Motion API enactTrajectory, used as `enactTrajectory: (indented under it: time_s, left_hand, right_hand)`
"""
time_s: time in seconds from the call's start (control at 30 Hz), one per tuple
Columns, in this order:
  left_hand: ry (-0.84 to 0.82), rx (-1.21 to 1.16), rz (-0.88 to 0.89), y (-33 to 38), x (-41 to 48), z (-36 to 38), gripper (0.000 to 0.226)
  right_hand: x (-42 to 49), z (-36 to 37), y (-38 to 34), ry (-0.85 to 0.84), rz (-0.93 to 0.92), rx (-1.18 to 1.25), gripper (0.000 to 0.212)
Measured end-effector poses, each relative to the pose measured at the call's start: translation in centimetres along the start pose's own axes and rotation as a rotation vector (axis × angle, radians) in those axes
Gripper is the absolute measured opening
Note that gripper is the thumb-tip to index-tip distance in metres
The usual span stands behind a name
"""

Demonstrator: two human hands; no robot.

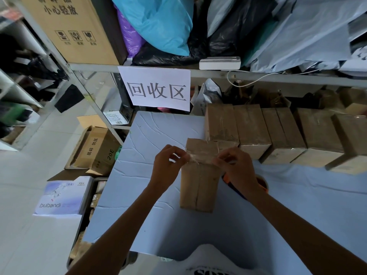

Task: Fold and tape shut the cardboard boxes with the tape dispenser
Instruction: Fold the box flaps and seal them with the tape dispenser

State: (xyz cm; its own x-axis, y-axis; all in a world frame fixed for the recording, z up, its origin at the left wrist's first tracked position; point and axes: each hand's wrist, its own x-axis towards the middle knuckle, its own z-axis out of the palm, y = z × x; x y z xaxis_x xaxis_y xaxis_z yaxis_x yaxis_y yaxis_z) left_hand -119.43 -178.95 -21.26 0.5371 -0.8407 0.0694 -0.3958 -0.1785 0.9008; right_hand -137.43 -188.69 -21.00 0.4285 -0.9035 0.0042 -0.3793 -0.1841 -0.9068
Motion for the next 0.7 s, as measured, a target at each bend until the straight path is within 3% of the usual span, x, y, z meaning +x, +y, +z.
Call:
enactTrajectory:
  time_s: [0.17,0.43,0.63,0.7]
  left_hand:
    - [-0.002,-0.07,-0.074,0.4,-0.1,0.4,0.009]
    - [-0.059,0.097,-0.142,1.0,1.3,0.3,0.014]
    - [-0.095,0.097,-0.169,1.1,2.0,0.1,0.018]
    - [-0.053,0.04,-0.18,1.2,1.6,0.4,0.019]
  right_hand:
    - [0.4,0.2,-0.7,-0.015,0.149,0.086,0.013]
    - [1.1,0.5,-1.5,-0.075,0.196,0.008,0.013]
    - [2.1,0.6,-1.8,-0.103,0.306,0.013,0.016]
    - [2.2,0.7,-2.1,-0.057,0.305,-0.002,0.029]
